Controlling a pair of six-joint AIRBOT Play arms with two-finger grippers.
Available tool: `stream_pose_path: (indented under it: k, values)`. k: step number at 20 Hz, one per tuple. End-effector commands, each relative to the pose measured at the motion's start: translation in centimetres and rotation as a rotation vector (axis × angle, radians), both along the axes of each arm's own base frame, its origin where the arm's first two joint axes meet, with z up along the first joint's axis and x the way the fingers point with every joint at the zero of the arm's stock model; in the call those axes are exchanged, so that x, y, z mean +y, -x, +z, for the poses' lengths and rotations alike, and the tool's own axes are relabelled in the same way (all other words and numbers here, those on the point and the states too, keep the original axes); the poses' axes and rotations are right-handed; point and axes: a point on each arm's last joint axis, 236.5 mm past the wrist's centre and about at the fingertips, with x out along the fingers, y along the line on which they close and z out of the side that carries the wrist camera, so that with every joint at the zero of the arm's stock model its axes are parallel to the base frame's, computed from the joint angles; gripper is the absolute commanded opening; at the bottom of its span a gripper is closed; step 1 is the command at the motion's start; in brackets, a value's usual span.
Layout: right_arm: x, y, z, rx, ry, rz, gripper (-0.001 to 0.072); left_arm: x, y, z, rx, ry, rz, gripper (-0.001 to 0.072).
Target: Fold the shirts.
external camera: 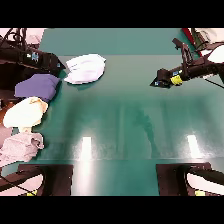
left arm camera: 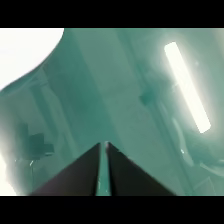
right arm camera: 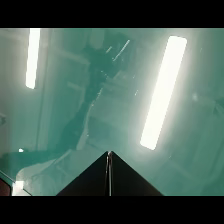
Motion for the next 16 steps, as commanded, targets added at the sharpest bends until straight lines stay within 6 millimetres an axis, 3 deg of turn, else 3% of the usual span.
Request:
stream_pose_path:
  k: [1,3,7,10,12,16]
  values:
    - [0.0,-0.5,0.1,-0.019,-0.003,-0.014,0.0020,1.1,-3.4,0.6,-0.104,0.013,0.100,0.0536]
    - [0.0,-0.4,0.1,-0.015,-0.002,-0.011,0.0020,2.9,-6.2,-1.6,-0.099,-0.011,0.208,0.0559]
    - [-0.1,-0.3,0.1,-0.008,-0.002,-0.008,0.0020,4.0,-10.0,-12.2,0.083,-0.076,0.258,0.0560]
    - [0.0,0.0,0.0,0.002,-0.001,-0.001,0.0020,4.6,-10.6,-20.0,0.255,-0.065,0.306,0.0560]
    - [0.0,0.0,0.0,0.002,-0.001,-0.001,0.0020,5.1,-11.5,-22.2,0.301,-0.007,0.357,0.0560]
    - [0.0,0.0,0.0,0.002,-0.001,-0.001,0.0020,2.7,-14.3,-21.8,0.249,0.190,0.363,0.0559]
